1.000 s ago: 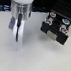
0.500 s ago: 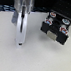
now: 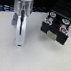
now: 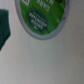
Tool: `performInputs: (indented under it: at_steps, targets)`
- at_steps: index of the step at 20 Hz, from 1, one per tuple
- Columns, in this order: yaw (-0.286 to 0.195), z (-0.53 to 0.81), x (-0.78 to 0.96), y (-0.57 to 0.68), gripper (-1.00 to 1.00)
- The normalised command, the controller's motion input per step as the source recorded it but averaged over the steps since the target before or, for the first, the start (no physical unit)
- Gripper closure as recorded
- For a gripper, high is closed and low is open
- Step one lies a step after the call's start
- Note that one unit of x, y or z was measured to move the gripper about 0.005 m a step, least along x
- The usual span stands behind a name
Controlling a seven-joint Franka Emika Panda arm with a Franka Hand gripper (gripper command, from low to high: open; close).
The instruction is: Open the kcup holder, insert the kcup into the holder, and close the kcup holder
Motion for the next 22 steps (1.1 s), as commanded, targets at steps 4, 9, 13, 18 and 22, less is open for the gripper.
performInputs:
  at_steps: [4,9,13,18,22]
  targets:
    - [-0.244,-0.22,0.21,-0.09,-1.00]
    - [-0.044,-0.05,0.03,-0.02,1.00]
    - [-0.142,-0.18,0.02,-0.08,-1.00]
    - [-0.157,-0.14,0.03,-0.11,1.00]
    - [-0.062,-0.02,0.01,-0.02,1.00]
